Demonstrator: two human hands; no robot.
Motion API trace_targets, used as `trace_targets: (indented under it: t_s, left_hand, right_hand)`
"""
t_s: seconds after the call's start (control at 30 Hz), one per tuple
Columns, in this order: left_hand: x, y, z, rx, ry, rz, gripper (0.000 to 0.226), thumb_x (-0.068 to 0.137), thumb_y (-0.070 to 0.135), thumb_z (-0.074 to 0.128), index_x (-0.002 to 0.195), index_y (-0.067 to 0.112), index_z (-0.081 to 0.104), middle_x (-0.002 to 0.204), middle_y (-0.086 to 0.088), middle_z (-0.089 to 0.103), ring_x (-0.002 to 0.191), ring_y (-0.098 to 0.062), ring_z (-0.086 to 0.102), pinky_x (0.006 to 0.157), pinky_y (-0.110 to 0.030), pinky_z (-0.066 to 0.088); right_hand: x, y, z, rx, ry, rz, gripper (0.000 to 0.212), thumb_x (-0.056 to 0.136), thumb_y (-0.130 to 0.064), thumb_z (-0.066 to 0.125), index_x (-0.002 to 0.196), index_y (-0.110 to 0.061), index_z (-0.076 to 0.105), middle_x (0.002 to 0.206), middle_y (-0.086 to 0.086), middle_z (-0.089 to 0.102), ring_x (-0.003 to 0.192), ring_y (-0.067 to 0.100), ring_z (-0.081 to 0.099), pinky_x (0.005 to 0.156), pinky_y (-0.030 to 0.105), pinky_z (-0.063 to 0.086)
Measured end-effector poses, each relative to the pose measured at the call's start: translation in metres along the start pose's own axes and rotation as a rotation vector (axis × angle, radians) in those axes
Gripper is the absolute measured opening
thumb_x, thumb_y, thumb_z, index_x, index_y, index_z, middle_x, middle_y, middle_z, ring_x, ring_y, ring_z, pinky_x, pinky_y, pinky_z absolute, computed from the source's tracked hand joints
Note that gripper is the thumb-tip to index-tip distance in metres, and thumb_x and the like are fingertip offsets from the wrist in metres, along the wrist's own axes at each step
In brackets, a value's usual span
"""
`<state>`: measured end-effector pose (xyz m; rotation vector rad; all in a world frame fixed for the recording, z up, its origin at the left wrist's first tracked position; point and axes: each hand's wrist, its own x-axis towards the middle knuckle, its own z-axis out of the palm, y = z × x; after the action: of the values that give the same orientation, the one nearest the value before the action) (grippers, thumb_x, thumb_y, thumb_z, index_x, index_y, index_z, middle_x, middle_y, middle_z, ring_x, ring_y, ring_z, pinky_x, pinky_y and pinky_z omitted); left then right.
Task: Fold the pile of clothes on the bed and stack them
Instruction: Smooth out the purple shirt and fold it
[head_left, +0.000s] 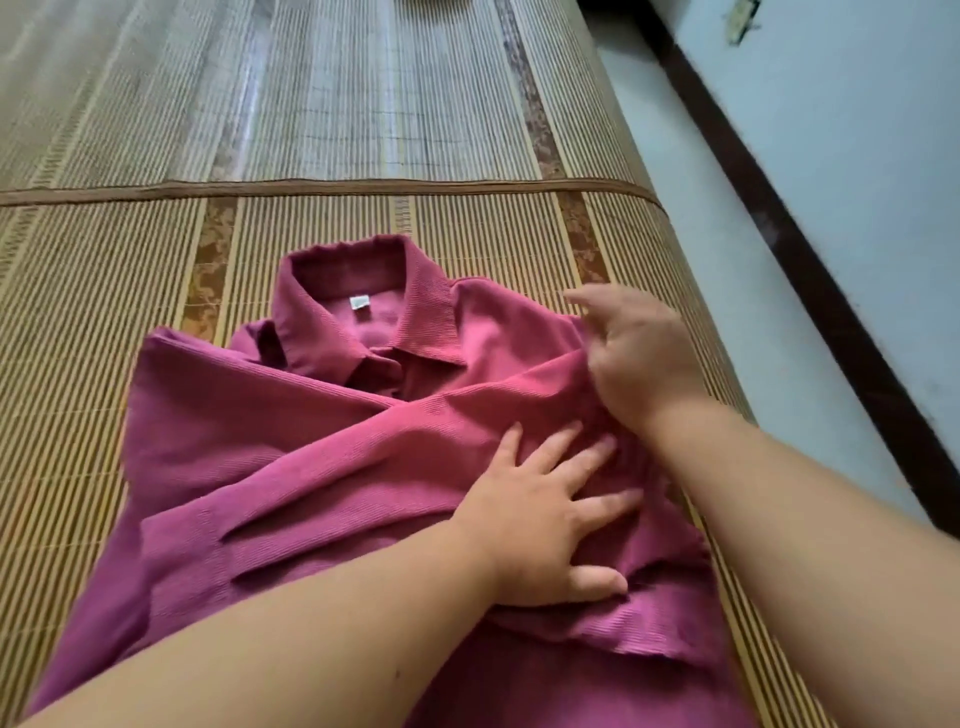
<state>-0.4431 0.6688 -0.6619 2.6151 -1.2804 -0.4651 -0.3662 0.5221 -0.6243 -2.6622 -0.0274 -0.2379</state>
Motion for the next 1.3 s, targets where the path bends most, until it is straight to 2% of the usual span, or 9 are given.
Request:
trace_targets:
  t_s: [0.17,0.33,0.5,0.6,0.67,0.77,0.9,1.07,1.3]
  left_hand:
    - [-0.062,-0.049,-0.015,0.151,0.278,-0.184,0.072,0.079,0.07,0.034,0.139,0.032,0.048,0.144,-0.001,0.049,0.139,-0.025,0.038,0.103,-0.068,0.025]
    - [-0.137,-0.151,-0.042,0.255,0.062,-0.664,0.102,0.062,0.095,0.005,0.15,0.044,0.004,0.161,0.003,0.005,0.147,-0.025,-0.006,0.11,-0.063,-0.002]
    - [-0.145,-0.206,-0.075,-0.149,0.325,-0.958,0.109,0.049,0.089,0.047,0.141,0.036,0.019,0.141,-0.003,0.019,0.135,-0.034,0.021,0.113,-0.055,0.017]
    - [-0.138,-0.231,-0.088,-0.408,0.225,-1.077,0.093,0.063,0.072,0.07,0.137,0.023,0.044,0.136,-0.01,0.048,0.123,-0.031,0.048,0.103,-0.04,0.038]
    - [-0.139,-0.239,-0.094,-0.665,0.166,-1.059,0.059,0.06,0.057,0.081,0.103,0.018,0.069,0.113,-0.008,0.068,0.1,-0.024,0.064,0.092,-0.034,0.049]
    - [-0.146,-0.235,-0.096,-0.897,0.067,-0.984,0.037,0.057,0.037,0.087,0.085,0.014,0.076,0.093,-0.009,0.074,0.092,-0.027,0.07,0.089,-0.041,0.055]
    - [-0.149,-0.229,-0.091,-0.86,0.19,-0.955,0.016,0.079,0.022,0.077,0.084,0.011,0.067,0.094,-0.017,0.07,0.089,-0.032,0.067,0.087,-0.047,0.055]
    - [-0.153,-0.226,-0.105,-0.725,0.278,-0.924,0.016,0.083,0.024,0.074,0.084,0.018,0.06,0.086,-0.007,0.064,0.079,-0.022,0.06,0.07,-0.037,0.053]
    - [-0.17,-0.205,-0.157,-0.541,0.463,-0.895,0.025,0.077,0.013,0.074,0.095,0.029,0.068,0.084,0.005,0.067,0.073,-0.01,0.059,0.058,-0.022,0.044]
  right_hand:
    - [-0.016,0.011,0.032,-0.398,-0.595,-0.056,0.087,0.067,-0.088,0.001,0.147,-0.053,-0.001,0.161,-0.013,-0.01,0.146,0.011,-0.013,0.113,0.057,-0.007]
    - [-0.003,0.003,0.035,-0.344,-0.46,0.032,0.11,0.051,-0.093,0.013,0.148,-0.042,0.018,0.159,-0.01,0.007,0.145,0.016,0.0,0.113,0.061,-0.001]
    - [0.034,-0.032,0.036,-0.301,-0.44,0.153,0.099,0.062,-0.087,0.028,0.142,-0.028,0.034,0.147,0.007,0.037,0.135,0.032,0.033,0.108,0.067,0.015]
    - [0.06,-0.045,0.033,-0.196,-0.481,0.294,0.095,0.07,-0.084,0.023,0.134,-0.018,0.046,0.137,0.016,0.05,0.126,0.036,0.046,0.105,0.054,0.031]
    - [0.069,-0.055,0.034,-0.036,-0.536,0.339,0.076,0.077,-0.078,0.044,0.117,-0.016,0.061,0.117,0.012,0.066,0.104,0.026,0.064,0.082,0.03,0.048]
    - [0.076,-0.07,0.041,0.022,-0.552,0.306,0.027,0.072,-0.045,0.079,0.075,-0.021,0.067,0.07,-0.003,0.07,0.054,0.008,0.064,0.046,0.016,0.041]
    - [0.08,-0.079,0.04,-0.043,-0.478,0.25,0.012,0.075,-0.022,0.074,0.074,-0.018,0.063,0.083,0.005,0.067,0.075,0.022,0.061,0.064,0.027,0.044]
    - [0.079,-0.079,0.015,0.104,-0.342,0.234,0.017,0.079,-0.01,0.071,0.073,-0.018,0.057,0.072,0.001,0.057,0.068,0.018,0.051,0.053,0.026,0.036]
    - [0.068,-0.114,-0.039,0.33,-0.206,0.161,0.034,0.084,0.002,0.064,0.109,-0.019,0.071,0.094,-0.001,0.068,0.09,0.013,0.061,0.081,0.012,0.046]
